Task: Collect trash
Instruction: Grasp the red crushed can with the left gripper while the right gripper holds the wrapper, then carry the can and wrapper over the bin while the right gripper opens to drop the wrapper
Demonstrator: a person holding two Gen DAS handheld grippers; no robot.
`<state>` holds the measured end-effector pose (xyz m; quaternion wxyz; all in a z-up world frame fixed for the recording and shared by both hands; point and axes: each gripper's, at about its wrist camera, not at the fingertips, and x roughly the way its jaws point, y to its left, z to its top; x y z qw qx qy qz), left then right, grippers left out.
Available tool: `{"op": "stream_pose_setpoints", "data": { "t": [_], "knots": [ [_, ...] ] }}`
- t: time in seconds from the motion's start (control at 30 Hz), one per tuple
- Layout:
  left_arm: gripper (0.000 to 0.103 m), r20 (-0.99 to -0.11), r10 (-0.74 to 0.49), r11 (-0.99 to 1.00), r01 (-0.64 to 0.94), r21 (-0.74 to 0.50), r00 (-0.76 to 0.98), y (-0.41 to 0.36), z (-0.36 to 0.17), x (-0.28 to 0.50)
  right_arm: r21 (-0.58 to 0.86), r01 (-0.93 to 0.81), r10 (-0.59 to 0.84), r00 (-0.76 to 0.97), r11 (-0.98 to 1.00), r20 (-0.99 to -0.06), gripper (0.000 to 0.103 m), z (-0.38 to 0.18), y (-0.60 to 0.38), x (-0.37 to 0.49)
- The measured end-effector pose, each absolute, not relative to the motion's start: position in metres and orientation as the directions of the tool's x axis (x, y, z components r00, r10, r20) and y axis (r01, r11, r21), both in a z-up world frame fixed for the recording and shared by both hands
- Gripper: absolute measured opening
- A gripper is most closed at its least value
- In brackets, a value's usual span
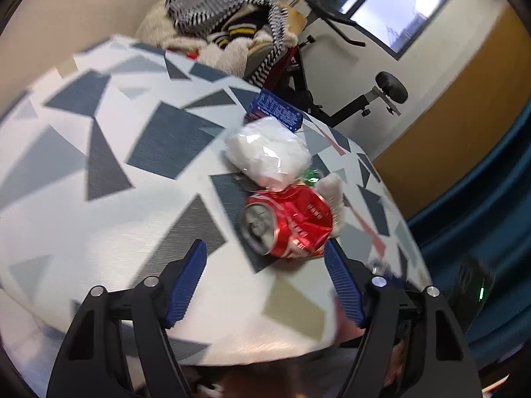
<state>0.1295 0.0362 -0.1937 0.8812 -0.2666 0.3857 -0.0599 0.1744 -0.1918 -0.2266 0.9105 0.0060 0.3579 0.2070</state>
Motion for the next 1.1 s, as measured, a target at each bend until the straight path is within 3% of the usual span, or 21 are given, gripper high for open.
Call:
{"op": "stream_pose_setpoints", "data": {
  "t": [0.17, 0.27, 0.43, 0.67, 0.77, 1.1],
  "knots": [
    [0.067, -0.652, -0.372, 0.752, -0.198, -0.629, 0.660, 0.033, -0.210, 0.163, 0.177, -0.358, 0.384, 0.667, 0.917, -0.638, 0.046, -0.224, -0.207, 0.172],
    [0.064, -0.673, -0.351, 0.750, -0.234, -0.618, 0.651, 0.027, -0.213, 0.176, 0.189, -0.348, 0.385, 0.672, 0.918, -0.633, 0.046, -0.223, -0.215, 0.171],
    [0.048, -0.703, -0.330, 0.732, -0.300, -0.612, 0.630, 0.021, -0.223, 0.192, 0.204, -0.339, 0.388, 0.674, 0.918, -0.628, 0.046, -0.224, -0.222, 0.171],
    [0.040, -0.752, -0.280, 0.752, -0.351, -0.558, 0.597, 0.016, -0.237, 0.202, 0.218, -0.332, 0.392, 0.673, 0.918, -0.627, 0.046, -0.228, -0.228, 0.171],
    [0.035, -0.746, -0.264, 0.779, -0.321, -0.538, 0.612, 0.013, -0.236, 0.201, 0.225, -0.326, 0.393, 0.672, 0.918, -0.628, 0.046, -0.229, -0.230, 0.170],
    [0.034, -0.708, -0.201, 0.867, -0.214, -0.450, 0.677, 0.021, -0.197, 0.175, 0.226, -0.335, 0.401, 0.686, 0.915, -0.607, 0.046, -0.217, -0.232, 0.167]
  ]
}}
